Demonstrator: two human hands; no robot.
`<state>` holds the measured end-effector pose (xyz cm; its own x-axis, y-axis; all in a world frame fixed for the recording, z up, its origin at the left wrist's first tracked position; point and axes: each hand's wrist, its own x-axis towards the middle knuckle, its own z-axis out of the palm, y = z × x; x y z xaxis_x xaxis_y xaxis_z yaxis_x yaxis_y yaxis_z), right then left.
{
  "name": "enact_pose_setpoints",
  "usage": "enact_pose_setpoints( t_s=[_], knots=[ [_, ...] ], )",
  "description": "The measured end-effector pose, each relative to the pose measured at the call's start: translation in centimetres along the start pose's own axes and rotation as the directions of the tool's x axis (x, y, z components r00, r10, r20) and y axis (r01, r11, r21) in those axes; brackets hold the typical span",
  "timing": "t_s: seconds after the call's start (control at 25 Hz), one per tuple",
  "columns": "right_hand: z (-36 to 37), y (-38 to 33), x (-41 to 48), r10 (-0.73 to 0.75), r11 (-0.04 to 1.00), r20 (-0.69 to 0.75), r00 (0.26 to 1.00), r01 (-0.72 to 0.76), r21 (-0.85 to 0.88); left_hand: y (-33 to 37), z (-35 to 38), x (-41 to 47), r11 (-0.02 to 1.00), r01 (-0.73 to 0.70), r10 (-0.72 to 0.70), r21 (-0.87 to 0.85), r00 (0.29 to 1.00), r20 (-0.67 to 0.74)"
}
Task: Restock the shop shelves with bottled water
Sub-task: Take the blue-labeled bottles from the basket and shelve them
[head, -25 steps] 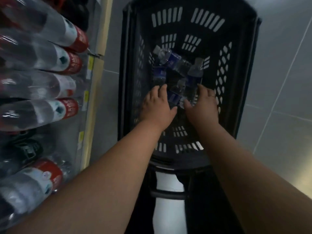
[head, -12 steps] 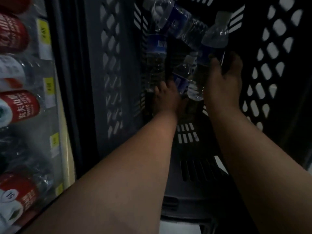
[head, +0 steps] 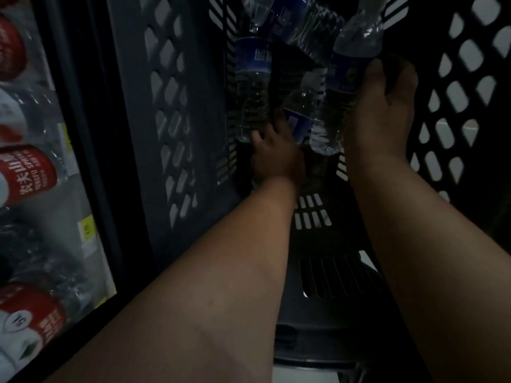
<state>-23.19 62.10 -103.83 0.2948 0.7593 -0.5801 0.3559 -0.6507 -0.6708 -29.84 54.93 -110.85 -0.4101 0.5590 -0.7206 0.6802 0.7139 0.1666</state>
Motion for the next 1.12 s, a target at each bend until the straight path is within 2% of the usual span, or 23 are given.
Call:
enact_pose_setpoints(
  t_s=[0.12, 0.32, 0.48, 0.56, 0.64, 0.76, 0.96, 1.04, 1.12],
  knots=[
    [-0.6, -0.1, -0.2, 0.001, 1.0, 0.014, 1.0, 0.0, -0.027, 0.1, -1.7, -0.7, 0.987, 0.017, -0.013, -0.162, 1.0, 0.028],
    [-0.9, -0.3, -0.2, -0.017, 0.983, 0.049, 0.999, 0.026, -0.183, 0.0, -6.1, -2.2, 0.891, 0.078, -0.11, -0.448, 0.993, -0.047],
    [0.3, 0.2, 0.7, 0.05, 0.94, 0.153, 0.987, 0.005, -0.34, -0.6, -8.5, -2.7, 0.867, 0.121, -0.172, -0.484, 0.983, -0.063],
    [1.2, 0.5, 1.1, 0.044, 0.88, 0.148, 0.988, 0.032, -0.473, -0.7, -8.8, -3.0, 0.866, 0.109, -0.164, -0.488, 0.984, -0.072],
    [2.3, 1.2, 1.2, 0.027, 0.844, 0.117, 0.993, 0.04, -0.534, -0.9, -8.5, -3.0, 0.858, 0.097, -0.156, -0.505, 0.985, -0.076],
    [3.6, 2.4, 2.2, 0.053, 0.891, 0.118, 0.992, 0.007, -0.454, -1.4, -7.9, -2.6, 0.854, 0.094, -0.159, -0.512, 0.984, -0.083],
    [4.2, 3.6, 3.4, 0.006, 0.962, 0.198, 0.98, 0.049, -0.269, -2.3, -7.4, -1.1, 0.84, 0.123, -0.191, -0.528, 0.979, -0.076],
    [4.1, 3.3, 3.1, 0.004, 0.971, 0.193, 0.981, 0.043, -0.237, -2.0, -7.9, -1.5, 0.836, 0.114, -0.185, -0.536, 0.979, -0.08],
    [3.3, 2.7, 2.7, -0.01, 0.958, 0.201, 0.979, 0.067, -0.278, -1.3, -8.8, -2.3, 0.859, 0.096, -0.15, -0.503, 0.986, -0.068]
  ],
)
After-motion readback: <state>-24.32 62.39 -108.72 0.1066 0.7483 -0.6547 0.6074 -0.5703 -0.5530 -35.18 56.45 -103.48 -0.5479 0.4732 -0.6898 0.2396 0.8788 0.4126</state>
